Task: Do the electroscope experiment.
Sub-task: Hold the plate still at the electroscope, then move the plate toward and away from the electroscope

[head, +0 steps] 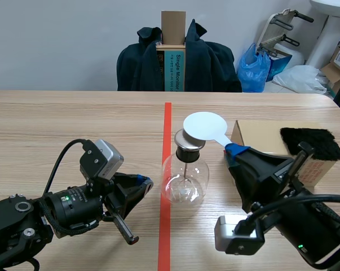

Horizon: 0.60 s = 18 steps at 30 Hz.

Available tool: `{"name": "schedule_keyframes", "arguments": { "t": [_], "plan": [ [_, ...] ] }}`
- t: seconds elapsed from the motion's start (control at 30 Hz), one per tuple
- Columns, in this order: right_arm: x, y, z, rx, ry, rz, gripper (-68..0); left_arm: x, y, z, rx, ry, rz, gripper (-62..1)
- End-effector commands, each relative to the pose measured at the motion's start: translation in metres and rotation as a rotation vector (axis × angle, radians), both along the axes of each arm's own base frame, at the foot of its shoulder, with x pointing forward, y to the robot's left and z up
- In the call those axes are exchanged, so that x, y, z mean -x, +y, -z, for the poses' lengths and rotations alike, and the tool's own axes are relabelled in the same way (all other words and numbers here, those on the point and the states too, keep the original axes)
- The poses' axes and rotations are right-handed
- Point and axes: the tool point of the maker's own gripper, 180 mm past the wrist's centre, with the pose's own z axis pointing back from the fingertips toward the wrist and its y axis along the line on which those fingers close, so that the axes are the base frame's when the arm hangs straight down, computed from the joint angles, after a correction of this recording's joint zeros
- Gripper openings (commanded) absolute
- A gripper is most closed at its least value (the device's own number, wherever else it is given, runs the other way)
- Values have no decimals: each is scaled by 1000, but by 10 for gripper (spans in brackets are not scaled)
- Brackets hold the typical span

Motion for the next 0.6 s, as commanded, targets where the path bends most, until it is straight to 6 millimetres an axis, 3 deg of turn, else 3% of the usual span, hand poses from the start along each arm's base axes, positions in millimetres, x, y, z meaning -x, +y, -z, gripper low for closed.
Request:
{"name": "schedule_keyframes", "arguments": {
  "t": [0.0,0.37,0.57],
  "plan": [
    [-9,-9,-12,-2,-41,42,-669,-4,-5,-14,38,-33,2,-583],
    [-30,-52,-14,-25,-40,304,-669,-4,-5,-14,38,-33,2,-583],
    [-33,-61,-14,-30,-39,358,-669,-4,-5,-14,38,-33,2,-583]
  ]
}}
